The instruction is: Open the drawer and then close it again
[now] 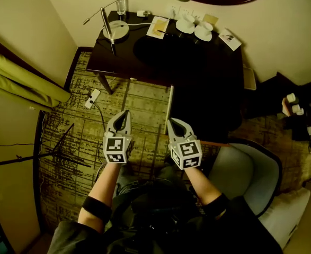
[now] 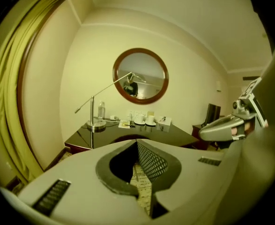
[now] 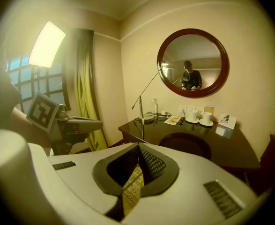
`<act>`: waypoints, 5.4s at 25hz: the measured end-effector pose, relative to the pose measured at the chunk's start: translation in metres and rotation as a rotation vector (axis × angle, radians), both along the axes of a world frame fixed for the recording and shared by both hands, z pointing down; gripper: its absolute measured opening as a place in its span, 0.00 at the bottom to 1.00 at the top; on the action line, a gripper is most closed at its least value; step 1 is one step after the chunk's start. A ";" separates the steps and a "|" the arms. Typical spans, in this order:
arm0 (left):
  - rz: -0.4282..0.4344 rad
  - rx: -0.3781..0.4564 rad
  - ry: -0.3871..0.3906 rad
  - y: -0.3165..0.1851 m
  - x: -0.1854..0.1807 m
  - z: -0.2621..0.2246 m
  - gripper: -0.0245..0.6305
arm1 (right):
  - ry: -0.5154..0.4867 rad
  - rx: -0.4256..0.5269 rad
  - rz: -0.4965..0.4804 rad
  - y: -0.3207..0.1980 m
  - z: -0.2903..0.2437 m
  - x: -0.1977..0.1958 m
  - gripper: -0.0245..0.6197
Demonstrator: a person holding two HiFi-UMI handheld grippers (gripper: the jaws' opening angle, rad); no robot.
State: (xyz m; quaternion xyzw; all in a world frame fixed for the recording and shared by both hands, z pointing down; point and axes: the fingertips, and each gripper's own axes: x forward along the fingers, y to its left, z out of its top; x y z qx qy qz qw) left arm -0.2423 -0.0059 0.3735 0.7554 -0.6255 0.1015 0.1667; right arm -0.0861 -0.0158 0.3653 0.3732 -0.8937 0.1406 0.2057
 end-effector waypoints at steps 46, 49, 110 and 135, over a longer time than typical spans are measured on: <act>-0.253 -0.116 1.180 -0.258 -0.092 0.351 0.27 | 0.088 -0.136 0.039 -0.168 0.304 -0.151 0.04; -0.227 -0.075 1.172 -0.259 -0.090 0.343 0.17 | 0.084 -0.139 0.048 -0.169 0.304 -0.149 0.04; -0.514 -0.201 1.205 0.056 -0.086 0.352 0.11 | 0.122 -0.257 -0.180 0.010 0.251 -0.131 0.04; -0.413 -0.192 1.032 0.107 -0.108 0.269 0.04 | 0.125 -0.246 -0.188 0.010 0.212 -0.127 0.04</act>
